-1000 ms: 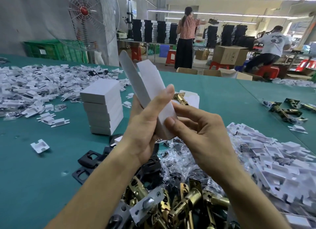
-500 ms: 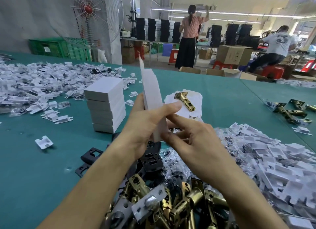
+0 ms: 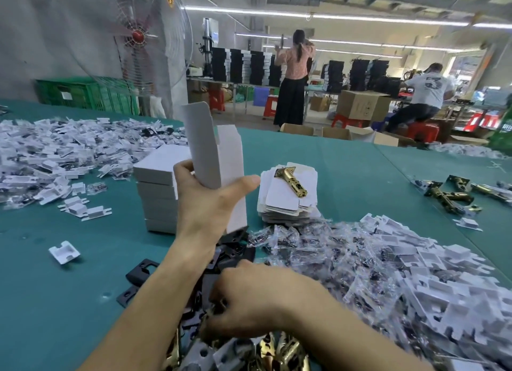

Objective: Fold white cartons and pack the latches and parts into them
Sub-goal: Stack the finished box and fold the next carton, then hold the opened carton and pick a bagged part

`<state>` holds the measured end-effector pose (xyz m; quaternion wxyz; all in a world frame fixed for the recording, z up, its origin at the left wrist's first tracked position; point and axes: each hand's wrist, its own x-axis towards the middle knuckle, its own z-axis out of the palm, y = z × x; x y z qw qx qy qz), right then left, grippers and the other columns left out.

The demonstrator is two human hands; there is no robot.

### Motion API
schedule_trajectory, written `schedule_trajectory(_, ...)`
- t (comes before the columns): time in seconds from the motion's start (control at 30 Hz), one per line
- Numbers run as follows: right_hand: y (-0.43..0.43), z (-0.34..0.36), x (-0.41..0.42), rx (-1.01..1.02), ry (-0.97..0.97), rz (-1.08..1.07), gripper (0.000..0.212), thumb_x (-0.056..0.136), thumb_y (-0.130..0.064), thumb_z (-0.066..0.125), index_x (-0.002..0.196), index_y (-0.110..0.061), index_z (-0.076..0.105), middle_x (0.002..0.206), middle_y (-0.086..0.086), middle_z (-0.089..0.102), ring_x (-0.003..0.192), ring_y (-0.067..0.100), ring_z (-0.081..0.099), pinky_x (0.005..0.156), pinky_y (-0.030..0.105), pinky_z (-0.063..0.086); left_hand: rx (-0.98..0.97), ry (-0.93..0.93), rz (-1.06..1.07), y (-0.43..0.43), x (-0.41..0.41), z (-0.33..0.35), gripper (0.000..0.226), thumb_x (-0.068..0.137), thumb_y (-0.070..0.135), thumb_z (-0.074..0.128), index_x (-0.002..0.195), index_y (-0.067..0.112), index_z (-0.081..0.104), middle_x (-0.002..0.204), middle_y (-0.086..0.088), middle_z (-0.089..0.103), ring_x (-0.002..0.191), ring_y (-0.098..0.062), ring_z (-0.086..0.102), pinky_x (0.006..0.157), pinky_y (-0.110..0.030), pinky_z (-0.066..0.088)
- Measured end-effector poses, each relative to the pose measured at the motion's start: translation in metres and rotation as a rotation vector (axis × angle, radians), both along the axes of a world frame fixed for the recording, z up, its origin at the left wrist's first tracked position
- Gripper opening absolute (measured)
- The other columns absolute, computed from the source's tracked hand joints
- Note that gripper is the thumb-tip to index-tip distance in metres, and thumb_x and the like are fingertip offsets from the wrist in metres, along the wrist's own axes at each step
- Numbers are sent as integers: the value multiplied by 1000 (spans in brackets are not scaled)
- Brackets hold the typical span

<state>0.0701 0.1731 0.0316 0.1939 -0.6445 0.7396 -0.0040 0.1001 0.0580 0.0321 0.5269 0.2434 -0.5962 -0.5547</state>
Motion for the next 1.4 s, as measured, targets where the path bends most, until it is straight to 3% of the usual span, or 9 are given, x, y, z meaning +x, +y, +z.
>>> schedule_trajectory(0.2,-13,-3,-8,36,-68,-92,30,84,-34,68,64,-15,56,67,3,55,66,25,60,56,26,46,53,-43,23,-5,1,-4,52,47,42,79,93,29,59,73,29,64,60,5,59,56,-21,52)
schedule_trajectory(0.37,5,2,-49,-258,-171,-394,19,88,-25,64,103,-13,66,95,4,70,79,16,68,68,29,58,126,-69,-74,-1,0,-4,23,60,27,69,82,25,63,66,19,59,65,-2,55,76,-56,60)
schedule_trajectory(0.47,28,12,-72,-624,-388,-579,17,90,-22,69,99,-29,56,81,-3,71,64,12,67,51,17,50,111,-166,-276,7,2,-4,36,59,28,67,94,26,60,94,0,59,82,-22,57,59,-43,61)
schedule_trajectory(0.53,42,17,-80,-933,-529,-624,22,92,-17,68,101,-31,54,84,2,74,71,16,71,65,27,59,43,-276,-471,10,2,-7,61,57,34,74,115,30,56,113,-4,59,92,-27,63,58,-33,58)
schedule_trajectory(0.73,64,34,-77,-1628,-572,-510,33,92,-6,65,118,-17,48,102,-5,62,90,4,71,78,27,60,-176,-528,-693,14,3,-14,87,48,51,89,126,41,52,116,10,62,90,-5,65,76,-23,54)
schedule_trajectory(0.9,62,28,-72,-1585,-543,-382,36,87,-9,68,115,-23,51,100,-5,62,96,15,70,82,28,59,-311,-595,-662,22,3,-15,75,53,48,91,117,48,51,102,27,59,88,1,62,67,-14,50)
schedule_trajectory(1.07,59,27,-73,-1516,-549,-251,44,85,0,70,116,-27,53,102,-1,59,94,15,68,84,25,57,-320,-539,-602,25,-2,-16,60,62,28,78,116,37,56,95,9,60,72,-8,58,58,-26,47)
schedule_trajectory(1.17,62,28,-74,-1484,-634,-239,41,84,-2,70,113,-28,57,101,0,61,95,23,70,86,39,59,-284,-513,-613,24,-3,-19,44,61,21,71,102,31,59,72,17,51,57,-6,44,51,-20,38)
schedule_trajectory(1.4,67,31,-75,-1335,-588,-335,28,80,-8,78,101,-24,68,87,-3,75,78,13,74,70,30,61,-369,-552,-623,25,-7,-24,25,58,21,63,69,41,53,57,18,44,51,-6,34,49,-22,26)
